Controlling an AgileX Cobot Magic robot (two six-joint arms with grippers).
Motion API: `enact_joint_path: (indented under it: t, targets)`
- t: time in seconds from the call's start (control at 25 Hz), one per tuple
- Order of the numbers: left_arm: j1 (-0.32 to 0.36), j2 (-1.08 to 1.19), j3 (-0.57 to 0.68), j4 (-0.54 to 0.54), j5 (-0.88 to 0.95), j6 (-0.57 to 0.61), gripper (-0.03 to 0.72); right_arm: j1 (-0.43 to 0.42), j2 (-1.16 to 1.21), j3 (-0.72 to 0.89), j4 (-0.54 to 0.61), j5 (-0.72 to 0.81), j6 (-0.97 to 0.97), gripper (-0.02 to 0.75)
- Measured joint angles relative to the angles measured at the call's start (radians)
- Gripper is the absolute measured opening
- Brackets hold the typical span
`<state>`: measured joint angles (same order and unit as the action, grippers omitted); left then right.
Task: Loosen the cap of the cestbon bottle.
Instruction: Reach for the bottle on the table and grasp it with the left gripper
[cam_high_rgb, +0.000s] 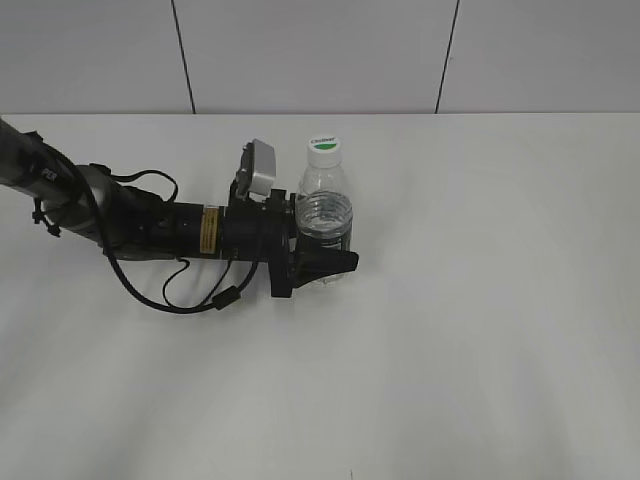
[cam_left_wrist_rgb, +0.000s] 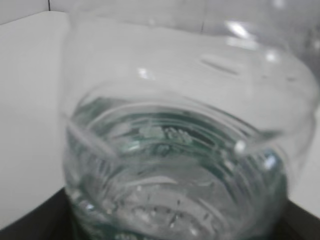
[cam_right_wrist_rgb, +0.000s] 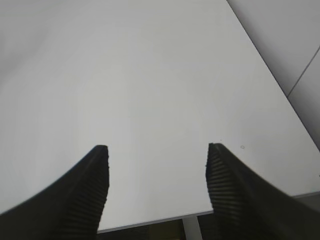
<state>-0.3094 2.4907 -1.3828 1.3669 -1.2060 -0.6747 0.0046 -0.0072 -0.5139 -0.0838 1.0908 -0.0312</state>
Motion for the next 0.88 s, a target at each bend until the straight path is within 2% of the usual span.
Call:
enact_joint_path:
  t: [0.08,0.12,0.32,0.64,0.88]
  targets:
    - [0.0,0.0,0.0,0.001,0.003,0.0,0.415,0.0,0.0,0.0,0.0,0.0,0.0,0.469]
    - [0.0,0.0,0.0,0.001,0.003,0.0,0.41,0.0,0.0,0.0,0.0,0.0,0.0,0.469]
    - [0.0,0.0,0.0,0.003,0.003,0.0,0.41,0.0,0.0,0.0,0.006,0.0,0.0,0.469]
    - [0.0,0.0,0.0,0.003,0.003,0.0,0.41,0.0,0.014,-0.005,0.077,0.0,0.005,0.469]
    - [0.0,0.0,0.0,0.003,0.003,0.0,0.41,0.0,0.236,-0.109,0.116,0.006,0.068,0.469]
